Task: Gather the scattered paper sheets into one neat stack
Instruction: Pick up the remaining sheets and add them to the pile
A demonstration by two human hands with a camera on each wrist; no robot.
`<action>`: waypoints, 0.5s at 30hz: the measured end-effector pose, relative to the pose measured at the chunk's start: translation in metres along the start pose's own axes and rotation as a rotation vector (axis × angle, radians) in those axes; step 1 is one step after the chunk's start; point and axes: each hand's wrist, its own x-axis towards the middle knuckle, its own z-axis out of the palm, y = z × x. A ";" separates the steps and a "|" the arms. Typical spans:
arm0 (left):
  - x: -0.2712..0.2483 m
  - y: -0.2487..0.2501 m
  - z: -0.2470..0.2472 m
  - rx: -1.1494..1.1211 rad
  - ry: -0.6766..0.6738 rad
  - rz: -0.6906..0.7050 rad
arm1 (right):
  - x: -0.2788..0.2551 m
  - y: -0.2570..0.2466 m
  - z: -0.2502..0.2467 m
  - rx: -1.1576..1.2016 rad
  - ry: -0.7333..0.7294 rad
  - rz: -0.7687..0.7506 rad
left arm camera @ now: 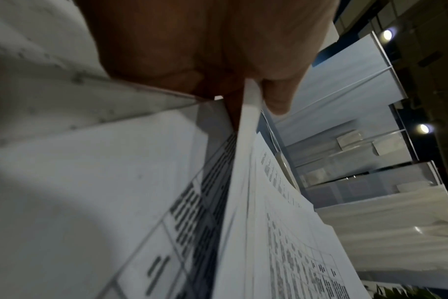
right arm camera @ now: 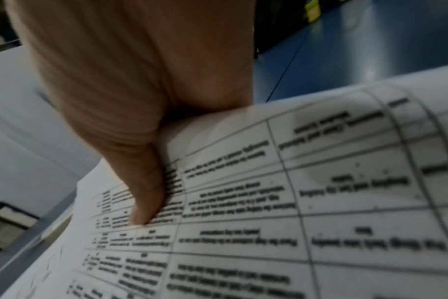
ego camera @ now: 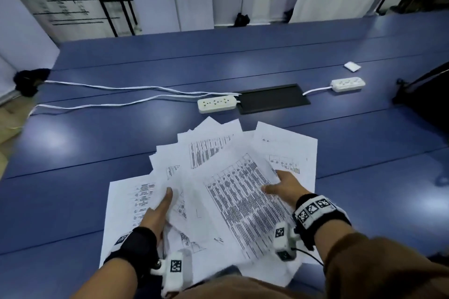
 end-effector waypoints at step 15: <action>0.016 0.011 -0.006 0.228 -0.027 0.075 | 0.033 0.013 -0.017 0.157 0.194 0.147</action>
